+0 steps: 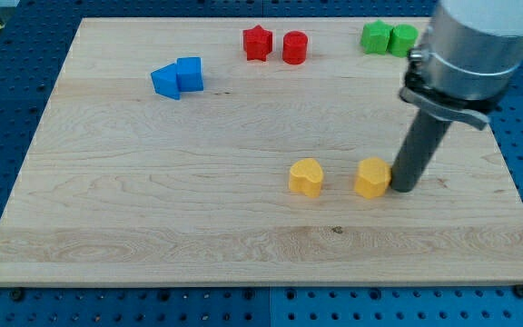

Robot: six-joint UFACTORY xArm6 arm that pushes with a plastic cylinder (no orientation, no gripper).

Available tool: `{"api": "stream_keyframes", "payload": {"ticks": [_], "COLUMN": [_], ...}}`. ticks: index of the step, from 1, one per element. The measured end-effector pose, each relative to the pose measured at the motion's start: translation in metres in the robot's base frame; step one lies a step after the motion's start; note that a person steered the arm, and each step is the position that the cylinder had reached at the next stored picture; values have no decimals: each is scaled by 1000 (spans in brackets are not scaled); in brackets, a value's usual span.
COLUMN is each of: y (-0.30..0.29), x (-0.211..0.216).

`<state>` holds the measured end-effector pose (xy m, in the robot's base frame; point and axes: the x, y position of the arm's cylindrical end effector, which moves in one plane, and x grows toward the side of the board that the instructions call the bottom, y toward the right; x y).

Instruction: Point your arm to the blue cube

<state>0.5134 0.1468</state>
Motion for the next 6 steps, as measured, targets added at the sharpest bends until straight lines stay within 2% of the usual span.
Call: {"api": "stream_keyframes", "payload": {"ticks": [1,4,6], "y": [-28,-120,-158], "x": [-18,-109,-193]}}
